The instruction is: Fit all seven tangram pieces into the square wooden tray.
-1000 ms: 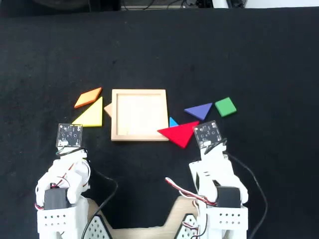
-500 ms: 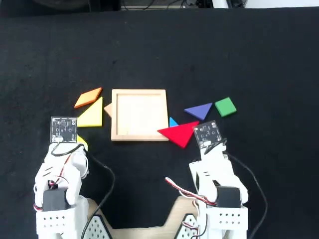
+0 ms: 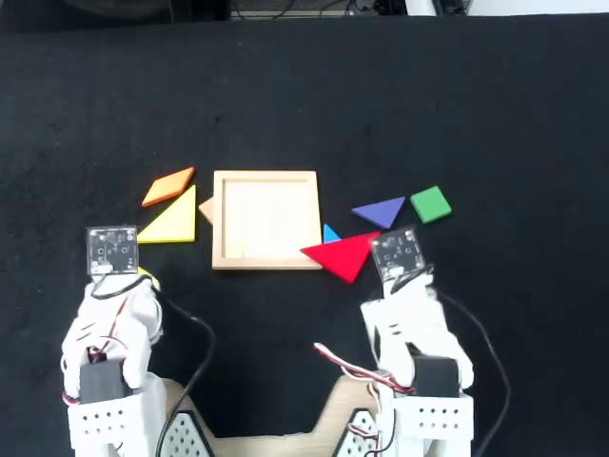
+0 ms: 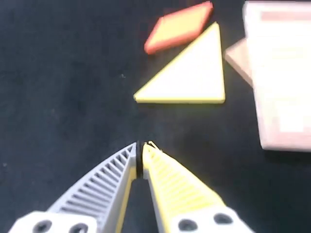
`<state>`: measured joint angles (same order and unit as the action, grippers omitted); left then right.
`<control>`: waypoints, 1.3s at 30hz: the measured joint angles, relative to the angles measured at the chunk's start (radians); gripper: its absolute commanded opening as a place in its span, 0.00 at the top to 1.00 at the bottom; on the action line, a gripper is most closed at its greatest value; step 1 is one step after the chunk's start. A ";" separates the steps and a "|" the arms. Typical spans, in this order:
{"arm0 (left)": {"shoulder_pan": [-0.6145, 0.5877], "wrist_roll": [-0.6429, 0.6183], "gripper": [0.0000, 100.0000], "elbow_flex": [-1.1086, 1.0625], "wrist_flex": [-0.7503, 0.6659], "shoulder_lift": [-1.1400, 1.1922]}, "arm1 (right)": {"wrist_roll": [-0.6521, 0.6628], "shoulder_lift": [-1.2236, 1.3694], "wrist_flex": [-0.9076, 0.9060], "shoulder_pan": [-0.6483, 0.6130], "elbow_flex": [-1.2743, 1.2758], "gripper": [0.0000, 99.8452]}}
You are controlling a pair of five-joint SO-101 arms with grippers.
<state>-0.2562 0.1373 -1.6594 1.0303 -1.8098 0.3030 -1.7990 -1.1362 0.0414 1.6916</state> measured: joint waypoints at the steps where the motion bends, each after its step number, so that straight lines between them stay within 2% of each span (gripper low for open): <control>1: -0.003 0.000 0.97 0.000 -0.025 -0.002 | 0.000 0.000 0.034 0.020 -0.005 0.99; 6: -0.048 -0.011 0.97 0.000 -0.161 -0.002 | -0.002 0.000 0.081 0.112 -0.206 0.99; 9: -0.109 -0.107 0.97 0.003 -0.233 -0.002 | 0.000 0.000 0.060 0.117 -0.330 0.99; 13: -0.141 -0.252 0.97 0.031 -0.259 -0.002 | 0.078 -0.002 0.038 0.032 -0.351 0.99; 15: -0.140 -0.273 0.97 0.029 -0.262 -0.002 | 0.150 -0.002 0.038 -0.029 -0.328 0.99; 19: -0.078 -0.233 0.97 0.012 -0.258 -0.002 | 0.252 -0.002 0.038 -0.143 -0.272 0.99; 22: 0.011 -0.180 0.97 -0.011 -0.227 0.000 | 0.261 -0.002 0.038 -0.163 -0.269 0.99; 26: 0.107 -0.120 0.97 -0.012 -0.190 0.000 | 0.143 -0.002 0.038 -0.166 -0.290 0.99; 29: 0.121 -0.089 0.97 -0.012 -0.189 0.000 | 0.058 -0.002 0.038 -0.166 -0.319 0.99; 34: 0.129 -0.054 0.90 -0.015 -0.189 0.000 | 0.041 -0.002 0.038 -0.166 -0.321 0.99; 39: 0.133 -0.054 0.90 -0.017 -0.189 0.000 | 0.041 0.132 0.038 -0.166 -0.407 0.99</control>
<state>-0.1227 0.0836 -1.6763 0.8416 -1.8098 0.3445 -1.6671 -1.0978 -0.1243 1.2850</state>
